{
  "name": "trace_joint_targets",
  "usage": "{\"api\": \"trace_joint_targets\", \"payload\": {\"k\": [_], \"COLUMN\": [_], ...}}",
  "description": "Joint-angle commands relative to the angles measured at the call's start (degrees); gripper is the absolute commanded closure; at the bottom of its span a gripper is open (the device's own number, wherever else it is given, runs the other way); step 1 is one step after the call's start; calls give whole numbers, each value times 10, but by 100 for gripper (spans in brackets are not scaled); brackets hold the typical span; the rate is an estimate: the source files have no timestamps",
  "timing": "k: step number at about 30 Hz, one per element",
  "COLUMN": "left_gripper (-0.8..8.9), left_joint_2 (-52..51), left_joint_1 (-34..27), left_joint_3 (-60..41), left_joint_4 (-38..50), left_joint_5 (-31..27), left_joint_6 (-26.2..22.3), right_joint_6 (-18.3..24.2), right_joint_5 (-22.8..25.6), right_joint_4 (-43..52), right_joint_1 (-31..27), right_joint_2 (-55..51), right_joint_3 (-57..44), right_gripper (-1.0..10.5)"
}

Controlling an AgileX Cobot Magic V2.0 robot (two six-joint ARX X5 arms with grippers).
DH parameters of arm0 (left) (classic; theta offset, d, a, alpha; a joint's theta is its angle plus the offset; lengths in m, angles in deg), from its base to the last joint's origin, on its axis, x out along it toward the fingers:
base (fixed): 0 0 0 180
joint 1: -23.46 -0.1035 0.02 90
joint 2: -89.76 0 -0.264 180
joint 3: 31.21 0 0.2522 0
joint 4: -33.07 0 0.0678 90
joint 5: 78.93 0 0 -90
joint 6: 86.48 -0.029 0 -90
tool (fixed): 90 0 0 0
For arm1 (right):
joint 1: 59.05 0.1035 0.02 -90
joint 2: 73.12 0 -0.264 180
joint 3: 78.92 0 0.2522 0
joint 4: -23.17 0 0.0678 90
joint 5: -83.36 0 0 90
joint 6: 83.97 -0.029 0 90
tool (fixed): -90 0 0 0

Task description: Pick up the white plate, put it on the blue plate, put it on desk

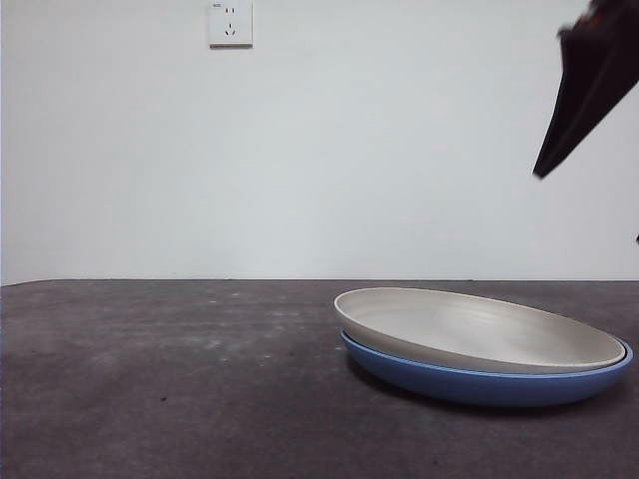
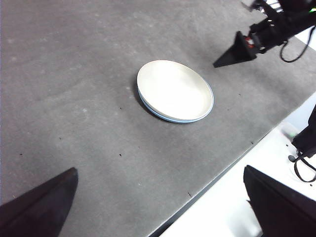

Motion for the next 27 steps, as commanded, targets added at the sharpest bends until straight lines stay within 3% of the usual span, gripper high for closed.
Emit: {"api": "trace_joint_targets", "payload": {"k": [1,8,21,27], "left_gripper": [187,188,187,187], "left_joint_2": [3,2,3,3], "left_joint_1": [4,4,4,4], "left_joint_3": [6,6,6,6], "left_joint_4": [9,24,38,38], "left_joint_5": [2,2,2,2], "left_joint_6": [-3,-18,-18,-18], "right_joint_6": [-13,-15,-13,-12], "right_joint_5": [-1,-33,-32,-31], "right_joint_4": [31,89,133,134], "right_joint_1": [-14,-25,-25,-25], "right_joint_2": [47,144,238,242], "right_joint_3": [5,5,5,5], "right_gripper": [312,312,318,590]}}
